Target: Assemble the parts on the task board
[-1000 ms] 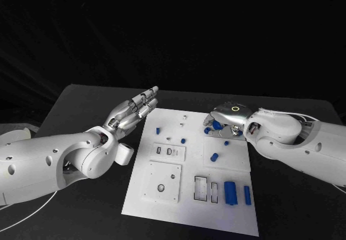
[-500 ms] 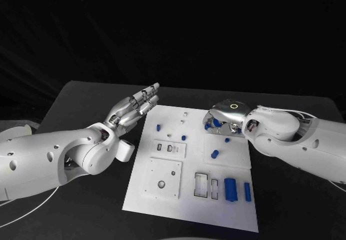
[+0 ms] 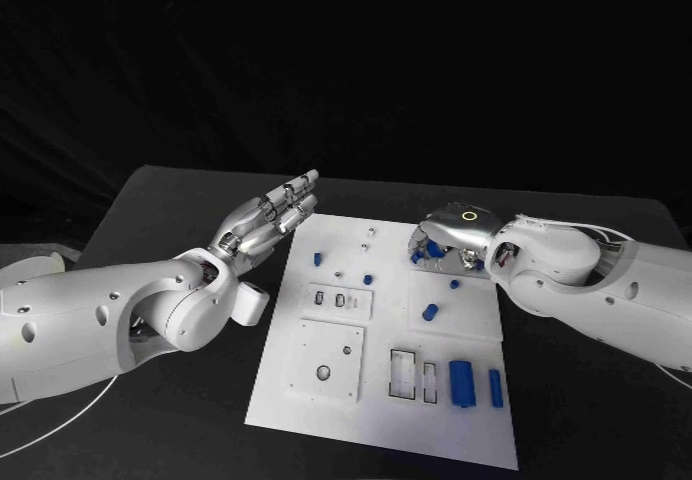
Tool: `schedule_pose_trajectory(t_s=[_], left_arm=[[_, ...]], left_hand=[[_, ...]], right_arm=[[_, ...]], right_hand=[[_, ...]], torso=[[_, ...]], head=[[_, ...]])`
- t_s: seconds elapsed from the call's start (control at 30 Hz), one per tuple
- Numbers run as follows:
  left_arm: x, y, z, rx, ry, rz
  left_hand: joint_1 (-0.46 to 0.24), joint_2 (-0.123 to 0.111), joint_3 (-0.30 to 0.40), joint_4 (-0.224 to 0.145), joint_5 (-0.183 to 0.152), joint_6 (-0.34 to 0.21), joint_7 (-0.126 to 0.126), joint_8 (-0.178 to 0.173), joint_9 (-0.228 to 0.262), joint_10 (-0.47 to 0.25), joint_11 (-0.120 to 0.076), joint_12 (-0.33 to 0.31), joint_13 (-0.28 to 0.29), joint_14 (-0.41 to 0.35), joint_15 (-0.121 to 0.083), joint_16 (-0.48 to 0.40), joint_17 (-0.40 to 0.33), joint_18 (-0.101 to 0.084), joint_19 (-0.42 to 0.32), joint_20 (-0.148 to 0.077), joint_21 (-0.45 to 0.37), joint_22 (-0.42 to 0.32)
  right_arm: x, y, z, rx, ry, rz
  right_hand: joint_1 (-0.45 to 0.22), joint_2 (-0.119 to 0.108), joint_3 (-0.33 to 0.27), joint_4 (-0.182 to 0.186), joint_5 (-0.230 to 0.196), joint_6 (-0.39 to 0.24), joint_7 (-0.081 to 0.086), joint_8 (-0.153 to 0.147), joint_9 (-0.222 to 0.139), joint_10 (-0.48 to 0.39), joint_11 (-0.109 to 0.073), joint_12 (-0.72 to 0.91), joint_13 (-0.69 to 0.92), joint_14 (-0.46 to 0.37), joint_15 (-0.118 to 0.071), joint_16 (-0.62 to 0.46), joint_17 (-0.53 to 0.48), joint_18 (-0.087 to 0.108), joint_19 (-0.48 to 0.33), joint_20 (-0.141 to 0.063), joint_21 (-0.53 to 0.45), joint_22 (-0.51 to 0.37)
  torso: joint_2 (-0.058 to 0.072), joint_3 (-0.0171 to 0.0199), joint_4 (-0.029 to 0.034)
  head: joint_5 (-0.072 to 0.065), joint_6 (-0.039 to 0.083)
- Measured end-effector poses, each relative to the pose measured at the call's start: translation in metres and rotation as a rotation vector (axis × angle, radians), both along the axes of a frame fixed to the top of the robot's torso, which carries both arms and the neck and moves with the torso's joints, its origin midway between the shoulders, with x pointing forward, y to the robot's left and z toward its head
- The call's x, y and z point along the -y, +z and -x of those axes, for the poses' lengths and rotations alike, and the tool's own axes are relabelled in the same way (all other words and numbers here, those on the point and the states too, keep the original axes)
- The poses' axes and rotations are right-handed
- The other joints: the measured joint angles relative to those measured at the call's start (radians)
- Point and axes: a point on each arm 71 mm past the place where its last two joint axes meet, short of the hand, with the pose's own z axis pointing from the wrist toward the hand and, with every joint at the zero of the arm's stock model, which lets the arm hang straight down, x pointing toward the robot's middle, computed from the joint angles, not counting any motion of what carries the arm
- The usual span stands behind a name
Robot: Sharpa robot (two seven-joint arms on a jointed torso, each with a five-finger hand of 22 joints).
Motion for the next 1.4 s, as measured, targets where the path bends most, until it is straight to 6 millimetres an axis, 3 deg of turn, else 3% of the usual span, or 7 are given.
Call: schedule_pose_trajectory(t_s=[0.13,0.33,0.47,1.0,1.4], left_arm=[[-0.001,0.000,0.000,-0.002,0.002,-0.001],[-0.001,-0.001,0.000,-0.005,0.001,-0.002],[0.000,-0.001,0.000,-0.006,-0.002,-0.002],[0.003,-0.003,-0.002,-0.009,-0.008,-0.003],[0.003,-0.003,-0.002,-0.009,-0.008,-0.004]], left_hand=[[0.000,0.000,0.003,-0.003,0.000,0.000,0.000,0.000,0.000,0.004,0.004,0.000,0.000,0.000,0.000,0.000,0.000,0.000,0.000,0.000,0.000,0.000],[0.000,0.000,0.003,-0.003,0.000,0.004,0.004,0.000,0.000,0.004,0.004,0.000,0.001,0.000,0.000,0.000,0.000,0.000,0.000,0.000,0.000,0.000],[0.000,0.000,0.003,-0.003,0.000,0.004,0.004,0.000,0.000,0.004,0.004,0.000,0.001,-0.002,0.002,0.000,0.000,0.000,0.000,0.000,0.000,0.000],[0.004,0.004,0.008,-0.002,0.004,0.004,0.004,0.000,0.000,0.004,0.004,0.000,0.001,0.000,0.007,0.000,0.000,0.000,0.000,0.000,0.000,-0.001],[0.008,0.000,0.008,-0.003,0.008,0.004,0.004,0.000,0.001,0.004,0.004,0.004,0.001,-0.002,0.010,0.000,-0.001,0.000,0.000,0.007,0.000,-0.001]], right_arm=[[-0.002,0.004,0.002,0.003,0.008,-0.021],[-0.012,0.029,-0.002,0.031,0.011,-0.075],[-0.022,0.034,-0.007,0.030,0.007,-0.099],[-0.043,0.020,-0.030,-0.004,-0.038,-0.124],[-0.044,0.020,-0.033,0.009,-0.046,-0.157]], right_hand=[[0.000,0.000,0.002,0.001,-0.002,0.003,-0.003,0.004,0.004,0.005,0.002,0.000,0.000,0.006,0.001,0.008,0.008,0.000,0.000,0.000,0.010,0.013],[0.000,0.000,0.003,0.003,-0.003,0.007,0.000,0.004,0.006,0.009,0.006,0.000,0.000,0.016,0.009,0.014,0.018,0.000,0.000,0.000,0.018,0.025],[0.000,0.000,0.003,0.003,-0.005,0.007,0.001,0.004,0.009,0.014,0.004,-0.005,0.000,0.016,0.009,0.019,0.021,0.000,0.000,0.000,0.018,0.028],[0.000,0.000,0.006,0.006,-0.010,0.007,0.001,0.003,0.009,0.020,-0.001,-0.010,-0.005,0.023,0.016,0.027,0.032,0.000,0.008,0.007,0.028,0.041],[0.000,0.000,0.006,0.006,-0.011,0.002,0.006,0.002,0.009,0.026,-0.001,-0.013,-0.003,0.026,0.019,0.034,0.041,0.000,0.014,0.006,0.039,0.056]], torso=[[0.000,-0.0005,-0.0012],[0.001,-0.0024,0.0025],[0.003,-0.0037,0.0051],[0.010,-0.0132,0.0203],[0.010,-0.0144,0.0209]], head=[[0.003,0.008],[0.002,0.016],[-0.002,0.020],[-0.010,0.020],[-0.006,0.021]])
